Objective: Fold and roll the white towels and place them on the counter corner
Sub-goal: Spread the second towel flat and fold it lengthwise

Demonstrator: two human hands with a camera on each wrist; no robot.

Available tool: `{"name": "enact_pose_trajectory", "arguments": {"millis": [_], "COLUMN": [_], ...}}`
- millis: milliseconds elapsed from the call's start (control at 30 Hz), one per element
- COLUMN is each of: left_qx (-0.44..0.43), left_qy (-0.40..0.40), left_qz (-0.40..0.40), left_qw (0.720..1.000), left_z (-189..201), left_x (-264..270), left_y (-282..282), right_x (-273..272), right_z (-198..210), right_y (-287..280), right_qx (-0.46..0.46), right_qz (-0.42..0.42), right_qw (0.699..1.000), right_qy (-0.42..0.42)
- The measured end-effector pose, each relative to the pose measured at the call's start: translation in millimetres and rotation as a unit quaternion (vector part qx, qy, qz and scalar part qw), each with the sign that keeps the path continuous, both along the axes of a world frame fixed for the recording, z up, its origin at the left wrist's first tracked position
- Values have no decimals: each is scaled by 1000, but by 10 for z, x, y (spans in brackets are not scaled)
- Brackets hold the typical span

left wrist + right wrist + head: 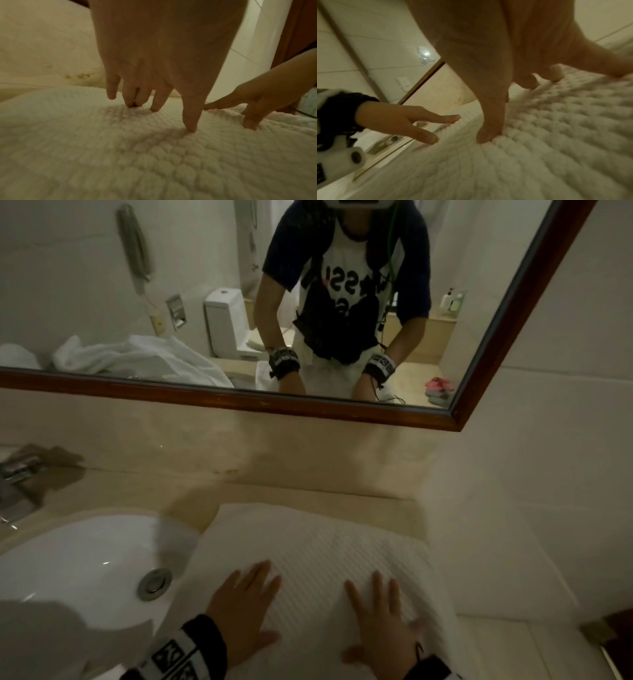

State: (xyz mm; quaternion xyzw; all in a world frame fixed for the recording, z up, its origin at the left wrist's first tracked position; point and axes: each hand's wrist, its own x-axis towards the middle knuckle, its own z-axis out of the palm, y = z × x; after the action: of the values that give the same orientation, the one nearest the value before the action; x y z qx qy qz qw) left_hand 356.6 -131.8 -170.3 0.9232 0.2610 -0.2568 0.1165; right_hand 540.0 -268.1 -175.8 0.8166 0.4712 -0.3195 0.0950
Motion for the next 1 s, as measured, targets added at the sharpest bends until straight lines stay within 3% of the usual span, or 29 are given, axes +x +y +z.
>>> {"name": "enact_pose_trajectory", "arguments": {"millis": [67,300,433,567,700,733,800,867,933,1000], "left_qx": [-11,11,71,82,33,41,11,63,63,6], "left_qy": [32,32,-27,-92,6,-31,-88,-185,-177,-141], "left_qz": [3,56,114,119,102,99,191,284,386,473], "left_qw": [999,998,991,985,994,994,978,939,903,870], "left_z": [15,-19,-55,-414,-132,-78,71,107,53,-67], "left_x": [14,130,50,-183,-125,-111,-167,-296,-502,-657], "left_y": [3,108,113,71,174,266,390,548,670,770], "right_x": [19,325,442,226,224,246,279,331,341,237], "right_z": [100,41,24,-3,98,138,203,217,194,106], "right_y": [19,443,742,618,658,693,761,791,747,661], "right_qx": [-10,2,4,15,-2,-7,11,41,21,-1], "right_qz": [3,55,91,123,113,111,101,83,71,78], "right_qw": [1000,998,996,992,993,993,995,996,997,997], "right_qy": [24,7,15,21,27,26,11,-16,-13,0]}}
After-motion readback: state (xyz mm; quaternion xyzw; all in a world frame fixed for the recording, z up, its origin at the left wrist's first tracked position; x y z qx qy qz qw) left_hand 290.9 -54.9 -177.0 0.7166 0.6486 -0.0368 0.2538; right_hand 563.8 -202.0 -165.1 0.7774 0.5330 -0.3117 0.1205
